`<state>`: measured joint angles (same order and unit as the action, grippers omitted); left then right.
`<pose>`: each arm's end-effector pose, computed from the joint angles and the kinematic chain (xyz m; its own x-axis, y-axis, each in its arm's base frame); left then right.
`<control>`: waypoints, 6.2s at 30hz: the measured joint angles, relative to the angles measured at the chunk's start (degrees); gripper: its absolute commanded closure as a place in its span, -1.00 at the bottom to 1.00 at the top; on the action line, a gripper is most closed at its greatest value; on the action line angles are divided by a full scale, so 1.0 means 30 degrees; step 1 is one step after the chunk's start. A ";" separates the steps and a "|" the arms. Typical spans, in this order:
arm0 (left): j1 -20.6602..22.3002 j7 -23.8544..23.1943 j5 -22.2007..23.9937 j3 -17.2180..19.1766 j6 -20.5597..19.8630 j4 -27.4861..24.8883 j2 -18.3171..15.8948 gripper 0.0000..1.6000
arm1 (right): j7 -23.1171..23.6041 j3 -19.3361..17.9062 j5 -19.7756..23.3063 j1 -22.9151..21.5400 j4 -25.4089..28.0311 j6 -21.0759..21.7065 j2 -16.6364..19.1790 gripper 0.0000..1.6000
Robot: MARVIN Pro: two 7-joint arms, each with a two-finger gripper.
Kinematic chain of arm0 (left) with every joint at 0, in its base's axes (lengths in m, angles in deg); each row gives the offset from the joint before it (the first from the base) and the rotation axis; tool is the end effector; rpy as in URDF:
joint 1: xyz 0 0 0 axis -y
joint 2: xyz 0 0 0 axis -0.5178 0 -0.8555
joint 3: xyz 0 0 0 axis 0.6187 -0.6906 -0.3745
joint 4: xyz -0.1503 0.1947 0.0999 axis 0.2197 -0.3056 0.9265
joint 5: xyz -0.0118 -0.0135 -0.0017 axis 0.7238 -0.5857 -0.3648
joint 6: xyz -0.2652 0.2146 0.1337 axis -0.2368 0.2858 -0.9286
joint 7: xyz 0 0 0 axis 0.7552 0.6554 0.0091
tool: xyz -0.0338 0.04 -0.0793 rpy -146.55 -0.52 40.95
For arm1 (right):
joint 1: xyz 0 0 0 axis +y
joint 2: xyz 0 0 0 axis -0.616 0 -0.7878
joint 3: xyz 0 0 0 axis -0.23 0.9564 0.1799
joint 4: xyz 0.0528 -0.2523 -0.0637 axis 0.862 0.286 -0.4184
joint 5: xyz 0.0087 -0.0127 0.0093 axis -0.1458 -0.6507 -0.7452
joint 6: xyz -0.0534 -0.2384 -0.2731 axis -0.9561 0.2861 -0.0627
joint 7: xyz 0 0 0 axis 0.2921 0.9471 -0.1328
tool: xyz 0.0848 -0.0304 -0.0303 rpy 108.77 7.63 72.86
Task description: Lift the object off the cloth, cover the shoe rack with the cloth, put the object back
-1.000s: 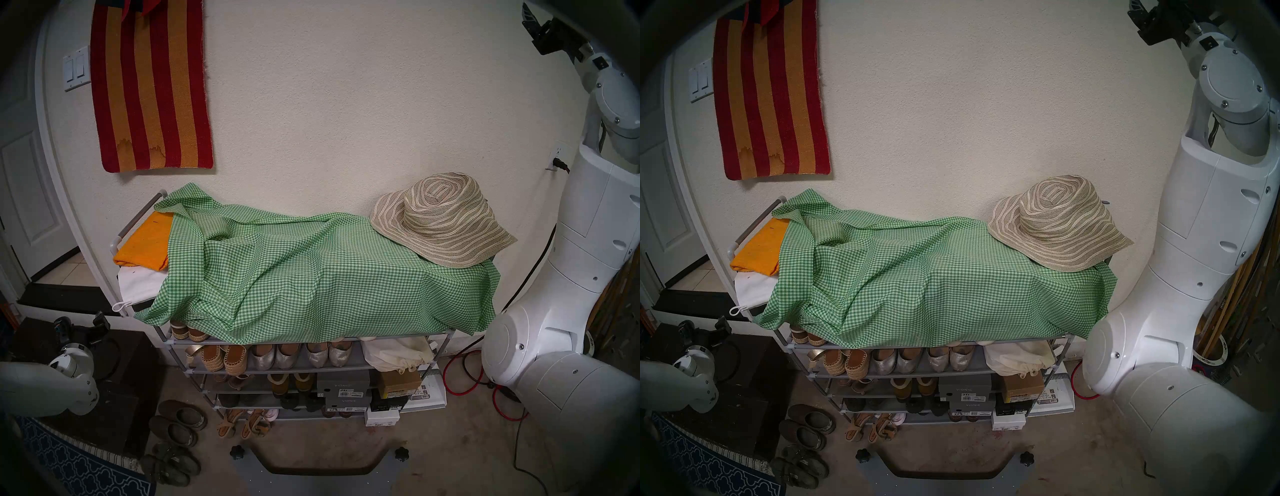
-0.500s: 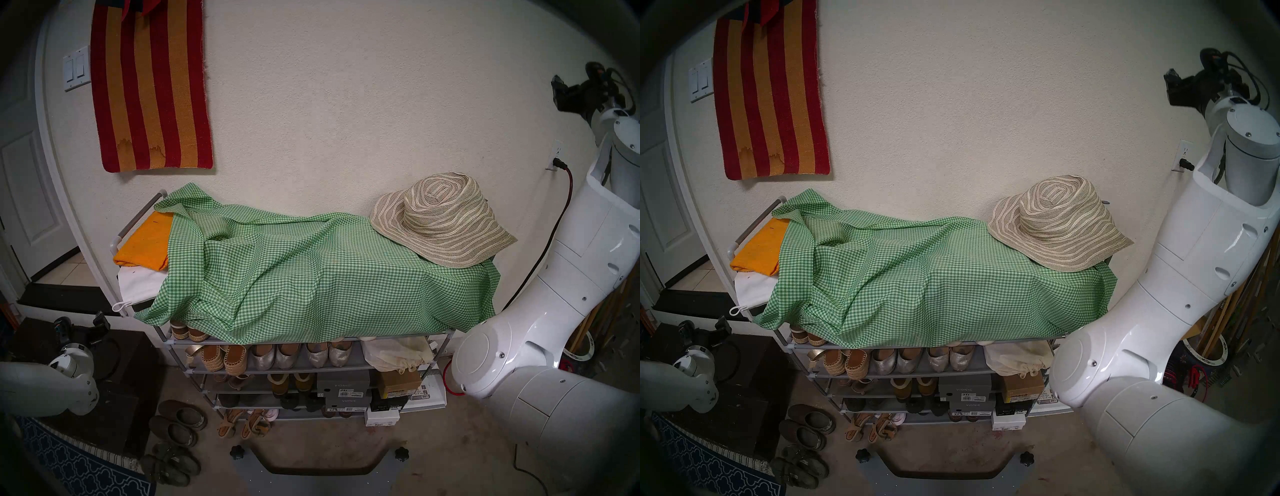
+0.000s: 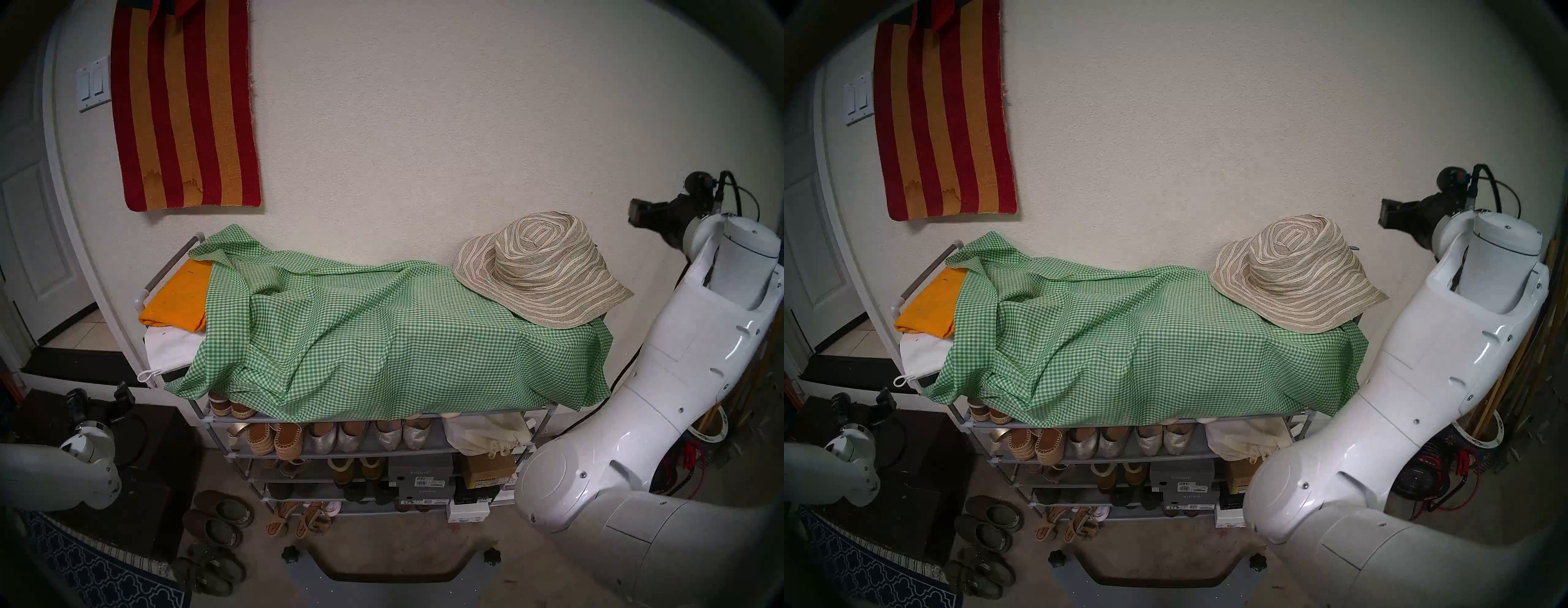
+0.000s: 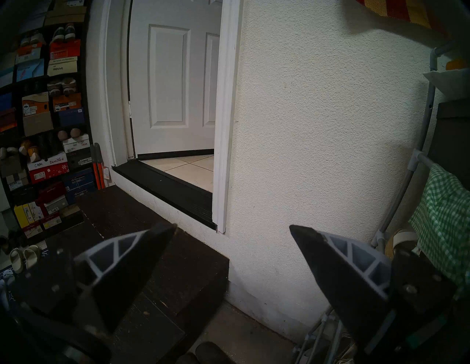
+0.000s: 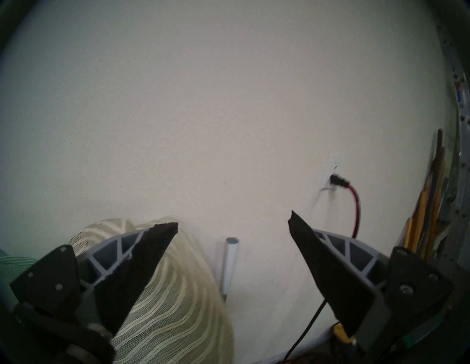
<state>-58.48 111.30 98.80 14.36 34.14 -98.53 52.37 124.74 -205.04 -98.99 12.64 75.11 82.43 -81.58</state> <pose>0.3194 0.3064 -0.3443 0.1174 0.1958 0.9736 0.6193 -0.7808 0.0824 0.3927 -0.2119 0.0661 0.0911 0.0490 0.9946 -0.2270 -0.9715 0.0686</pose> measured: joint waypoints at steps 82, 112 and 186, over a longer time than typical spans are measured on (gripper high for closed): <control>-0.0030 -0.0035 0.0012 0.0000 0.0031 -0.0002 0.0000 -1.00 | -0.2483 0.0935 0.1254 0.1931 0.1871 0.2234 -0.4606 -1.00; -0.0034 -0.0047 0.0012 0.0000 0.0038 -0.0002 -0.0001 -1.00 | -0.2472 0.1591 0.1997 0.3263 0.0170 0.2234 -0.3330 -1.00; -0.0040 -0.0057 0.0023 0.0001 0.0051 -0.0004 -0.0001 -1.00 | -0.2661 0.1069 0.6681 -0.2317 -0.0450 0.2249 -0.1935 1.00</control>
<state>-58.60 111.13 98.87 14.36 34.29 -98.54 52.37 116.76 -201.83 -78.95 5.68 73.76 89.17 -87.39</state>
